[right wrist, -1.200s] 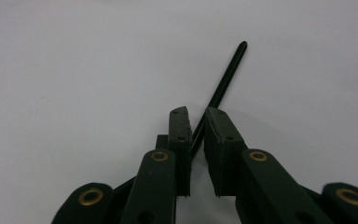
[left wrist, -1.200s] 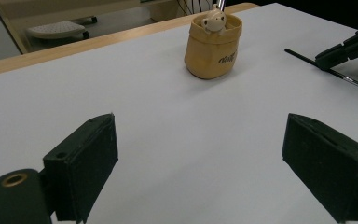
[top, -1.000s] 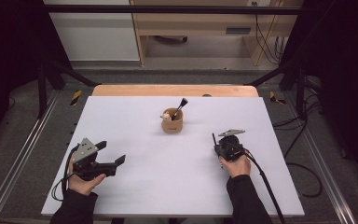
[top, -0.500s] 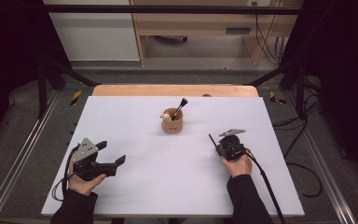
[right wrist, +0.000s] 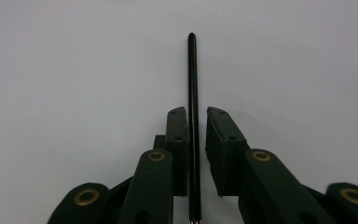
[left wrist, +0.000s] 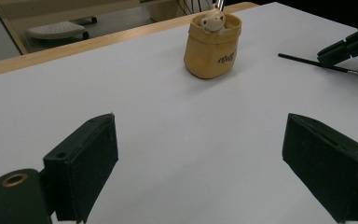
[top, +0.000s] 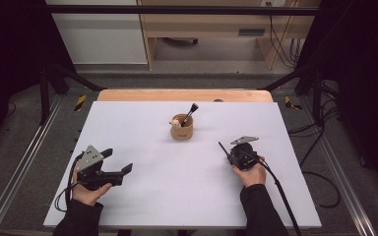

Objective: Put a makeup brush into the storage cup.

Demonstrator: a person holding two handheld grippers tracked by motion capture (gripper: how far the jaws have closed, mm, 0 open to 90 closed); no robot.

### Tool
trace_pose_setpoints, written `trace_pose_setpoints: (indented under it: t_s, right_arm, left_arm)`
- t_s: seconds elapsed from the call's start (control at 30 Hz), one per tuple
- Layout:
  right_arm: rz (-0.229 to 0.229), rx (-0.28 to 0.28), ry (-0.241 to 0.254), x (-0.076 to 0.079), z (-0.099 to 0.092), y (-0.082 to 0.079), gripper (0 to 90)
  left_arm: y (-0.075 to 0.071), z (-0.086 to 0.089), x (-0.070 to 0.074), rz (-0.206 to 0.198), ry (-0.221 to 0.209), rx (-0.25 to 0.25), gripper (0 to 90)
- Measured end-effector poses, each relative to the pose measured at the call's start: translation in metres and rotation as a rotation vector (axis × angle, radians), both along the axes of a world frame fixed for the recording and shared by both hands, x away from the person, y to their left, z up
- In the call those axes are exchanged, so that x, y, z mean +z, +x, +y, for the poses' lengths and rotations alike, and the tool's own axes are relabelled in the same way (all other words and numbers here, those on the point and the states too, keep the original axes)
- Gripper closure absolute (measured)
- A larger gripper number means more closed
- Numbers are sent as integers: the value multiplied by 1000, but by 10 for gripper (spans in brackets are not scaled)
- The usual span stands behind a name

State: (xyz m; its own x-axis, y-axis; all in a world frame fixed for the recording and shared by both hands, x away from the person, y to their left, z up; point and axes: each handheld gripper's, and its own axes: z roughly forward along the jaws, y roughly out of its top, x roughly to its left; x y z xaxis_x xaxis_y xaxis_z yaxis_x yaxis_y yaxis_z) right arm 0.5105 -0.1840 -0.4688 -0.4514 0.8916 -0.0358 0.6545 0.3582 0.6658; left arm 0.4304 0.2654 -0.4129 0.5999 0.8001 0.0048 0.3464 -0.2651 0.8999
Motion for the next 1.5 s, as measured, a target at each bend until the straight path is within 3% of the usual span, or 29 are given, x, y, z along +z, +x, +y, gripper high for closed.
trace_pose_setpoints:
  t_s: [0.23, 0.8, 1.03, 1.27, 1.5]
  right_arm:
    - [27, 2, 20, 11, -7, -1, 675]
    - [110, 59, -97, 32, 7, 16, 499]
    - [180, 75, -156, 30, 13, 23, 596]
    - [249, 82, -170, 24, 15, 27, 690]
    - [273, 95, -189, 21, 15, 28, 744]
  left_arm:
    - [0, -1, 0, -1, 5, -4, 98]
    - [0, -2, 0, 4, 7, -6, 95]
    - [0, -2, 0, 3, 11, -9, 95]
    - [1, -2, 0, 4, 10, -8, 95]
    - [1, -3, 0, 6, 14, -12, 95]
